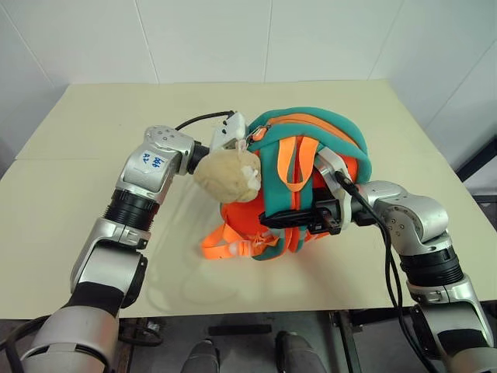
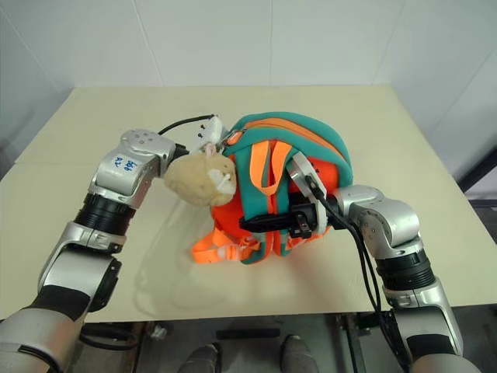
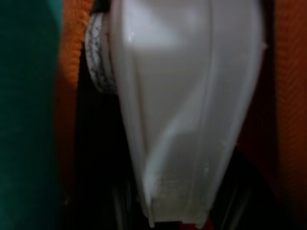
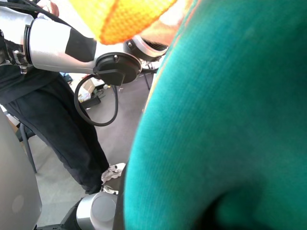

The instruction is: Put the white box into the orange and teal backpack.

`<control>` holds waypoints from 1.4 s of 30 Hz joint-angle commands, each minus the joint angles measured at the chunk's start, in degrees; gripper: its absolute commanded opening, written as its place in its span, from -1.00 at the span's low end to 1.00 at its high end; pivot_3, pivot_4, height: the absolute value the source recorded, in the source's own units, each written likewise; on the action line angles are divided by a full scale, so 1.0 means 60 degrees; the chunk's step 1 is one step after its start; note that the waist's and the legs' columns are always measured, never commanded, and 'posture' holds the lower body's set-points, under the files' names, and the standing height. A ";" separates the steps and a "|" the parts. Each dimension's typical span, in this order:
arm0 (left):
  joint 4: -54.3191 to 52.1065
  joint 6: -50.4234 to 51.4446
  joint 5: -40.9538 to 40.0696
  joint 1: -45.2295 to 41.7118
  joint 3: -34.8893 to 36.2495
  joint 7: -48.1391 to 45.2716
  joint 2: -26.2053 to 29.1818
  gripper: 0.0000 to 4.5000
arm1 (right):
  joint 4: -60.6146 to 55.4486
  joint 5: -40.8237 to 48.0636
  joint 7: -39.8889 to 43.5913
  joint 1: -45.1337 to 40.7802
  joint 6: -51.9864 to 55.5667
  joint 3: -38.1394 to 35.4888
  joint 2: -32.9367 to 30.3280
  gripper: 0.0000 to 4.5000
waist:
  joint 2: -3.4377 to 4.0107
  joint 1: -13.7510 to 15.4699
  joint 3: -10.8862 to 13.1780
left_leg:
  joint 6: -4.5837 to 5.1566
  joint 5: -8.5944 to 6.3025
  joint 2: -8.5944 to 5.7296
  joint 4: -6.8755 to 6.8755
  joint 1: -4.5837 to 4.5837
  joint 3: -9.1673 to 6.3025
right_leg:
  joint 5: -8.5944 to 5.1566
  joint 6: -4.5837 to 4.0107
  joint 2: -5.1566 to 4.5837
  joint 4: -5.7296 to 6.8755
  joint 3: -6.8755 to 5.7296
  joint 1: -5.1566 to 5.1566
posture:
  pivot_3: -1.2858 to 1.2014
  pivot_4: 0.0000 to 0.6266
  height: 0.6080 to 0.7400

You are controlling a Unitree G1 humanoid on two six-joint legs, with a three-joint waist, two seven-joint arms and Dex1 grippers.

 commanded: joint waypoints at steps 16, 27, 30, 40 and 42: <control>-0.2533 0.1856 -0.3189 0.2004 0.3551 -0.1455 0.3547 0.98 | 0.0048 -0.0188 -0.0070 -0.0039 -0.0353 0.0176 0.0105 -1.00 | 0.0005 -0.0241 0.0002 | -0.0002 0.0000 0.0003 -0.0007 0.0014 -0.0002 | -0.0007 -0.0009 0.0003 0.0020 0.0003 0.0001 | 0.03 -0.52 1.00; -0.4930 0.2724 -0.4724 0.3225 0.4149 0.0241 0.2925 0.98 | 0.0592 -0.0461 0.0150 -0.0384 -0.0675 0.0382 0.0314 -1.00 | 0.0005 -0.0236 0.0002 | -0.0004 0.0002 0.0005 0.0002 0.0035 -0.0003 | -0.0006 -0.0014 0.0004 0.0040 0.0003 0.0013 | 0.03 -0.52 1.00; -0.5133 0.2467 -0.4618 0.3282 0.3753 0.0509 0.2572 0.98 | 0.0705 -0.0503 0.0157 -0.0494 -0.0739 0.0387 0.0379 -1.00 | 0.0005 -0.0247 0.0002 | -0.0005 0.0002 0.0005 0.0002 0.0039 -0.0002 | -0.0005 -0.0016 0.0006 0.0041 0.0004 0.0015 | 0.03 -0.52 1.00; -0.5542 0.1182 -0.3940 0.3222 0.2574 0.0532 0.2126 0.82 | 0.0513 -0.0449 -0.0015 -0.0372 -0.0664 0.0309 0.0446 -1.00 | 0.0004 -0.0237 0.0002 | -0.0008 0.0004 0.0005 0.0000 0.0038 -0.0001 | -0.0006 -0.0017 0.0008 0.0036 0.0006 0.0014 | 0.03 -0.52 1.00; -0.5484 0.1036 -0.3925 0.3173 0.2624 0.0533 0.2159 0.62 | 0.0452 -0.0426 -0.0068 -0.0319 -0.0646 0.0289 0.0460 -1.00 | 0.0005 -0.0235 0.0002 | -0.0008 0.0004 0.0005 0.0001 0.0037 -0.0001 | -0.0006 -0.0017 0.0007 0.0034 0.0006 0.0015 | 0.03 -0.52 1.00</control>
